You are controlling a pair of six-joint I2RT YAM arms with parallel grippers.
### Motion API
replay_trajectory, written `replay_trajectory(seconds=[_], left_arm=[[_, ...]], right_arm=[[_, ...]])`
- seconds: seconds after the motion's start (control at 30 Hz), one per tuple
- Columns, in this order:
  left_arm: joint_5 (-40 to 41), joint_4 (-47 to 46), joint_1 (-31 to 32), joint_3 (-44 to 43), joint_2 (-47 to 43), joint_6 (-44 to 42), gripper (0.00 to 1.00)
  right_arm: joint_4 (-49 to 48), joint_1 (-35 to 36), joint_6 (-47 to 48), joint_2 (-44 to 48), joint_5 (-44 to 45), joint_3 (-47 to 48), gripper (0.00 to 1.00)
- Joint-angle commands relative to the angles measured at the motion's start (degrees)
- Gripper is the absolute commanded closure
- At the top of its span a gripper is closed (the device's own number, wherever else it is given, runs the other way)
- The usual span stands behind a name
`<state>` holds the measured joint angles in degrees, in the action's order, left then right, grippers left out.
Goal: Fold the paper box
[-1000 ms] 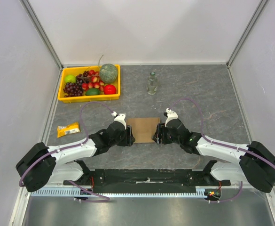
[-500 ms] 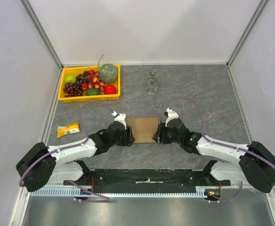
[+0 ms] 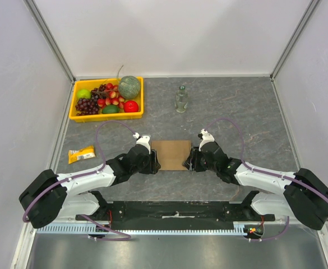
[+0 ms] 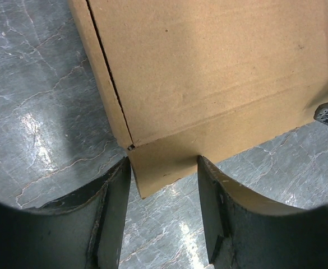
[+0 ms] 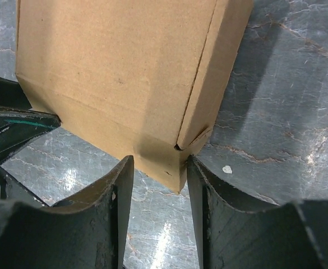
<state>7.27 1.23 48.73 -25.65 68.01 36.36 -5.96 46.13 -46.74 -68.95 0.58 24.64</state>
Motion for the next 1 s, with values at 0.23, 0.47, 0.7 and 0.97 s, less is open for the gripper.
replay_trajectory(seconds=[0.23,0.47,0.7,0.97], left_arm=[[-1.6,-2.7,0.2,-2.0,0.5,-1.0,0.44],[-1.5,-2.8,0.2,-1.8,0.9,-0.9,0.45],[-1.6,-2.8,0.2,-1.9,0.8,-1.1,0.45],[-1.6,-2.7,0.2,-1.9,0.5,-1.2,0.46]], right_arm=[[-8.5,-0.5,-3.1,-0.1,-5.4,-1.6,0.51],[-9.2,-1.0,-3.0,-0.2,-5.4,-2.5,0.52],[-10.2,-1.5,-3.5,-0.1,-6.1,-3.0,0.52],[-12.1,-2.0,-4.1,0.0,-7.1,-3.8,0.53]])
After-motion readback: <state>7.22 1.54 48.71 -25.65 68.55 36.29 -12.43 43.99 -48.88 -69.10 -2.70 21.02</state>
